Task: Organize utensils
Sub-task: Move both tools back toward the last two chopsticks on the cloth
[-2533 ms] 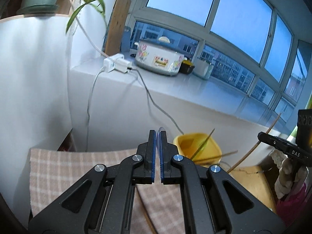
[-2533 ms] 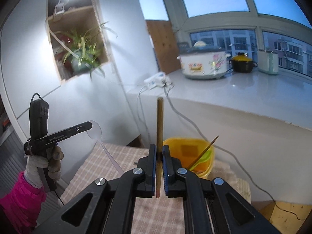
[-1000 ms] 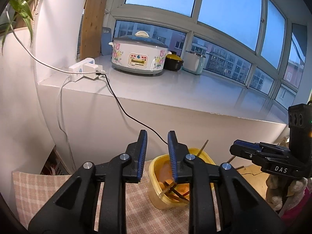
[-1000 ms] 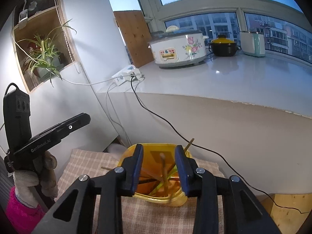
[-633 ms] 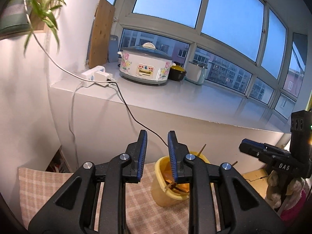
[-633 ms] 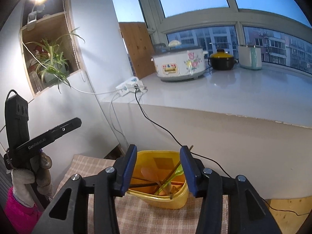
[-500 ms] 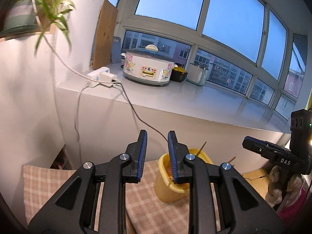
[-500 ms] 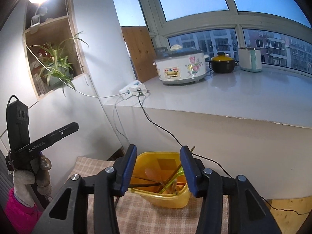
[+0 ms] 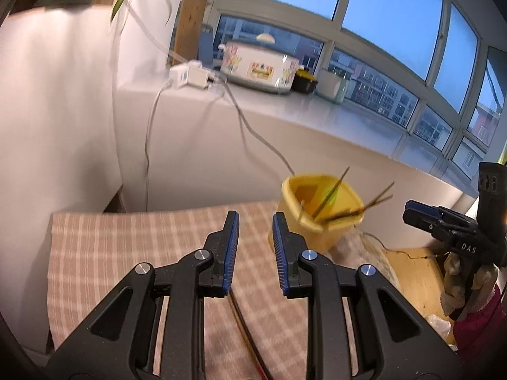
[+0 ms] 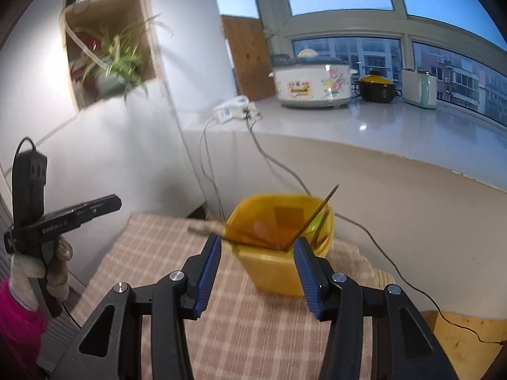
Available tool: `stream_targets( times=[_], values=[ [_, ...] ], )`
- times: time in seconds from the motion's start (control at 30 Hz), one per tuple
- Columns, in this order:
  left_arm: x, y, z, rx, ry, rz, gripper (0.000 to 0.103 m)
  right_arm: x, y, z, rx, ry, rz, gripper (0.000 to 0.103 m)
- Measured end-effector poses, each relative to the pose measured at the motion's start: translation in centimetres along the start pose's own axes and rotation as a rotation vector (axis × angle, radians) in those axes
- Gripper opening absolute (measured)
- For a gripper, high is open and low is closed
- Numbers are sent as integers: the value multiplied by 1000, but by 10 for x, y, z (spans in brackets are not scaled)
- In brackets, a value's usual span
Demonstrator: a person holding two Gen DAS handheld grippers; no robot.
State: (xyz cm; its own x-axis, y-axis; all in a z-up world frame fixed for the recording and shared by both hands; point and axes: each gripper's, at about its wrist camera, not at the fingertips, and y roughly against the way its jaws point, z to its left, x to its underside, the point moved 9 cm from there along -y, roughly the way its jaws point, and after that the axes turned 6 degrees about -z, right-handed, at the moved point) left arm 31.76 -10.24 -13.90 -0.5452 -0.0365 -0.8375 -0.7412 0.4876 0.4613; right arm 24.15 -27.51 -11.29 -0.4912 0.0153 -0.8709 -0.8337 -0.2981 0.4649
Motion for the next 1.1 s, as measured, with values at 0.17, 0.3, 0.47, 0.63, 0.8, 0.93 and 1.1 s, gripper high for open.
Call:
stream_targets(
  times=[0.17,0.3,0.47,0.63,0.8,0.93,1.1],
  values=[
    [35,-2,8,-4,26,72,20,30,-10,19,-31,20,62,50],
    [63,-4,14,-10,44,125,20,48,-18,30,-43,28,96,50],
    [95,-11,18,-8,64,194,20,71,-29,42,-66,26,150,50],
    [122,-21,18,9,83,262,20,91,-39,50,-84,27,203,50],
    [147,-36,12,19,59,323,20,110,-56,52,-107,-11,267,50],
    [163,-47,12,9,43,361,20,125,-67,51,-106,-28,302,50],
    [176,-63,13,-14,16,402,20,138,-78,51,-90,-23,338,50]
  ],
)
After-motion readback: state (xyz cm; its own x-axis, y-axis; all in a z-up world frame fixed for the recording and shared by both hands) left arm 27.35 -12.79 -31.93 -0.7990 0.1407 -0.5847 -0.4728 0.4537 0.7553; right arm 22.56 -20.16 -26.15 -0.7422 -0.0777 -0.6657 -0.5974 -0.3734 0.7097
